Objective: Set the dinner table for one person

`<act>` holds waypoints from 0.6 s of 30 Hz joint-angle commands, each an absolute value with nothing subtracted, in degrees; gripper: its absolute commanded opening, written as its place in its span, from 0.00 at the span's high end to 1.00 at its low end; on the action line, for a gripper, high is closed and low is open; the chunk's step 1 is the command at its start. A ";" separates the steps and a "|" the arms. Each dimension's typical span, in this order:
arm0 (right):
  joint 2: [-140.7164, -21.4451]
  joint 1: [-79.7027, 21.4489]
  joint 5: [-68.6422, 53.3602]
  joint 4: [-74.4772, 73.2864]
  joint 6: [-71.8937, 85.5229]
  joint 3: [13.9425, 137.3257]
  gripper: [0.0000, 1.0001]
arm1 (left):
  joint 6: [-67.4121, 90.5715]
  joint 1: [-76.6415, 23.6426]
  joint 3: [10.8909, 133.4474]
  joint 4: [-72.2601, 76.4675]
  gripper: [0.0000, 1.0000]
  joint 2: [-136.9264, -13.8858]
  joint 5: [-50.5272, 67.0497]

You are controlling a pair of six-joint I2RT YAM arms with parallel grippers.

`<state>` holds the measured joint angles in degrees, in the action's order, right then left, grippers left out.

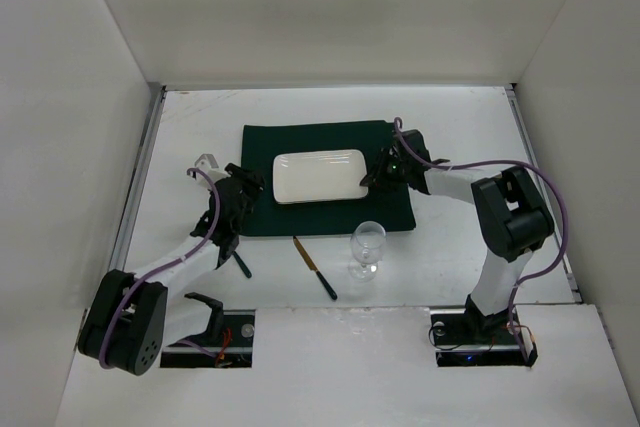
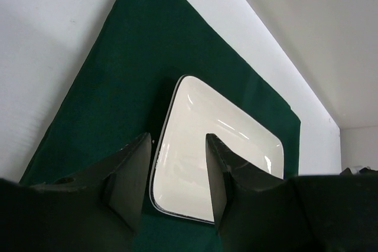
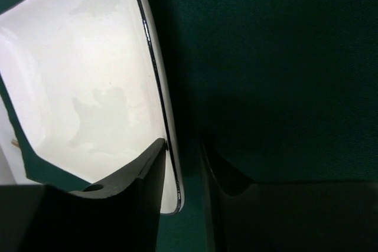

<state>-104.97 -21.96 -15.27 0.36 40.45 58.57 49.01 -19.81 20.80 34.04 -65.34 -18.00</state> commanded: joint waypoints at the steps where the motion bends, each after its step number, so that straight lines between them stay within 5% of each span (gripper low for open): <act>1: -103.62 -22.63 -13.18 -0.53 38.67 60.73 0.63 | 49.39 -20.08 20.65 36.39 0.60 -65.83 -18.90; 12: -91.86 -25.00 1.83 -4.65 36.04 59.24 0.39 | 49.04 -20.34 20.57 36.12 0.60 -65.48 -20.04; 18: -80.62 -27.28 13.95 -7.29 35.33 55.99 0.41 | 48.78 -20.87 20.83 36.21 0.60 -66.18 -20.21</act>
<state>-86.41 -25.98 4.19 -5.30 36.73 57.65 49.01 -20.29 20.80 34.02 -65.89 -18.61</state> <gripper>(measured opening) 0.599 0.401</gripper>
